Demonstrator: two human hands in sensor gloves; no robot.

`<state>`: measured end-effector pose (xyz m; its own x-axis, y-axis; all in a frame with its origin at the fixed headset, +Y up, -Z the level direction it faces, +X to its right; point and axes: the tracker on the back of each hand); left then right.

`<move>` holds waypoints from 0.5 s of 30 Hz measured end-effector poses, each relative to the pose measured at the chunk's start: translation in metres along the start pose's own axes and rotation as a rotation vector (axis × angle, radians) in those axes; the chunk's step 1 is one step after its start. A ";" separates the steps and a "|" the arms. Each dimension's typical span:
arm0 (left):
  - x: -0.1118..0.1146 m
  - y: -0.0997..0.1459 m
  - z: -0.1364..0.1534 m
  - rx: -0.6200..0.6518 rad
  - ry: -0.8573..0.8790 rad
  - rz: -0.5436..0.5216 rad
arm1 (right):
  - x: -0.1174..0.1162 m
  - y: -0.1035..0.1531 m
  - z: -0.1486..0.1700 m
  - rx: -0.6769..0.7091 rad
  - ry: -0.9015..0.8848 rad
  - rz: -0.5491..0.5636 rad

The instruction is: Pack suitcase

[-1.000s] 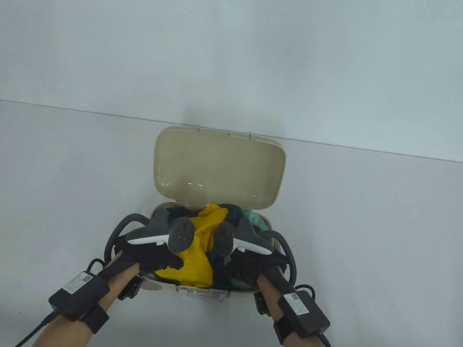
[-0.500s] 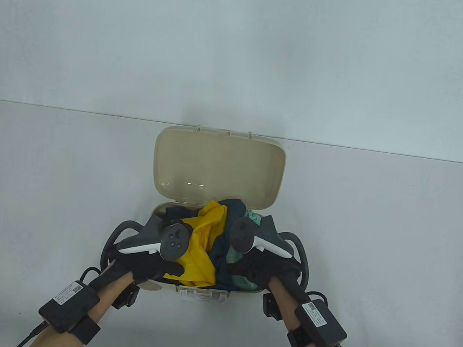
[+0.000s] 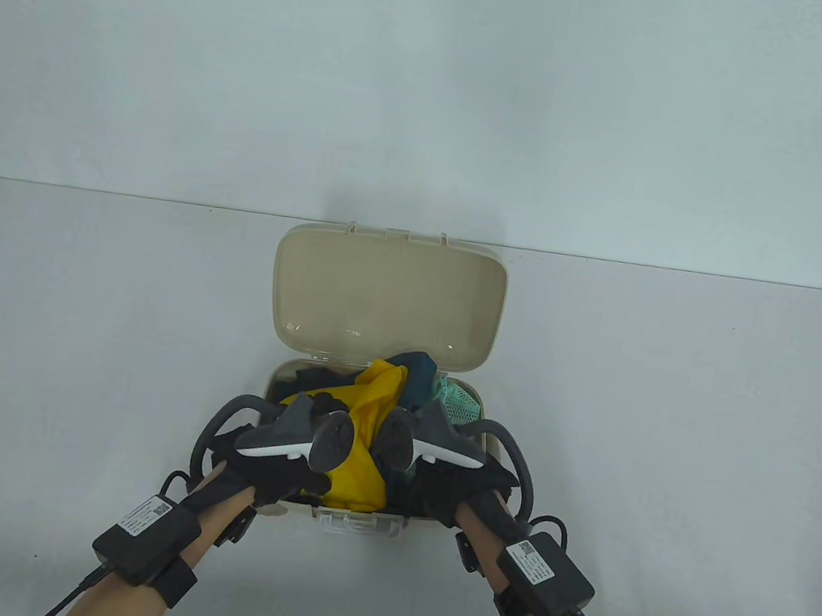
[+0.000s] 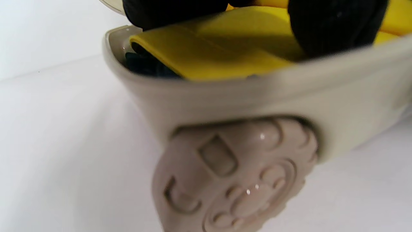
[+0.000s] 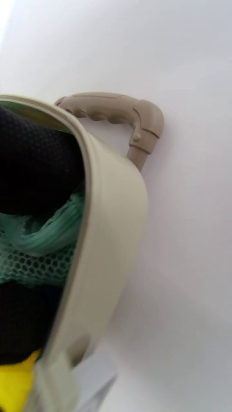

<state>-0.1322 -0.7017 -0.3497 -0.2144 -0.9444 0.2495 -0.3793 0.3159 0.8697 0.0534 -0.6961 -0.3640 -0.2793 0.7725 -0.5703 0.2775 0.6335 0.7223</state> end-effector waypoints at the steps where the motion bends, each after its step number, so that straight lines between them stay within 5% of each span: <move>1: -0.003 0.002 0.001 0.002 0.009 -0.006 | 0.004 0.003 0.004 0.016 -0.034 -0.005; 7: -0.027 0.016 0.029 -0.017 0.176 -0.093 | 0.035 0.037 0.039 0.022 -0.190 0.240; 15: -0.005 0.000 0.020 0.007 0.139 0.030 | 0.007 -0.004 0.020 0.075 -0.090 0.077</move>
<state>-0.1488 -0.6955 -0.3597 -0.0994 -0.9378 0.3325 -0.3806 0.3446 0.8581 0.0686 -0.6921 -0.3789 -0.1722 0.8176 -0.5495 0.3642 0.5711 0.7356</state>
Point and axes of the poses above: the tracker on the back of each hand, its own z axis roughly to the little-finger side, its own y axis roughly from the fingertips to the wrist, x = y × z, and after that the axes turned 6 degrees about -z, right-handed
